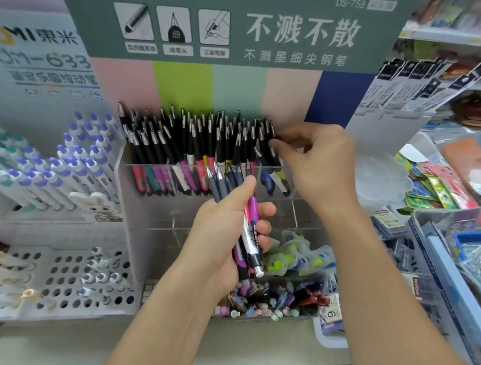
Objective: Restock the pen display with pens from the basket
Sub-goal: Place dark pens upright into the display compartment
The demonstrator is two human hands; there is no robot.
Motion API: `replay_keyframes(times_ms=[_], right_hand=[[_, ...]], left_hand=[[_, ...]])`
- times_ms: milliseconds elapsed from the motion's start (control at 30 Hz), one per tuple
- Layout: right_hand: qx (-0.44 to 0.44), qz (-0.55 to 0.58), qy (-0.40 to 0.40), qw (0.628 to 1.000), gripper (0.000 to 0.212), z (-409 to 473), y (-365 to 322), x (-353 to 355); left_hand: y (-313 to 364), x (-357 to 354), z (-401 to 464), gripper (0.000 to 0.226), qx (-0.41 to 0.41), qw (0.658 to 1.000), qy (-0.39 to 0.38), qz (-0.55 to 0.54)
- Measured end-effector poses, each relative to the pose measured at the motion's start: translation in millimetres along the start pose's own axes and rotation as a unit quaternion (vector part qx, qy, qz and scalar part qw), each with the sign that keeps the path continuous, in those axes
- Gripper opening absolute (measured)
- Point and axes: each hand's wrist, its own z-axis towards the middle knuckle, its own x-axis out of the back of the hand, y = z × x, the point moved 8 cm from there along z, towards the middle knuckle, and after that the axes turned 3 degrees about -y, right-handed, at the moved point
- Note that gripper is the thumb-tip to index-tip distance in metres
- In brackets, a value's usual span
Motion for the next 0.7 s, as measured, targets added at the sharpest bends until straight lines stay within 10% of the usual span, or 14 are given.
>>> replay_keyframes(times_ms=[400, 500, 700], right_hand=[[-0.117, 0.118, 0.012, 0.986, 0.027, -46, -13, 37], [-0.245, 0.274, -0.121, 0.922, 0.032, -81, -15, 6], [-0.397, 0.528, -0.144, 0.737, 0.021, -112, 5, -33]], left_hand=[[6, -6, -2, 0.028, -0.023, 1.000, 0.002, 0.020], [2, -12, -1, 0.029, -0.015, 0.998, -0.022, 0.059], [-5, -18, -1, 0.036, 0.005, 0.992, -0.039, 0.124]])
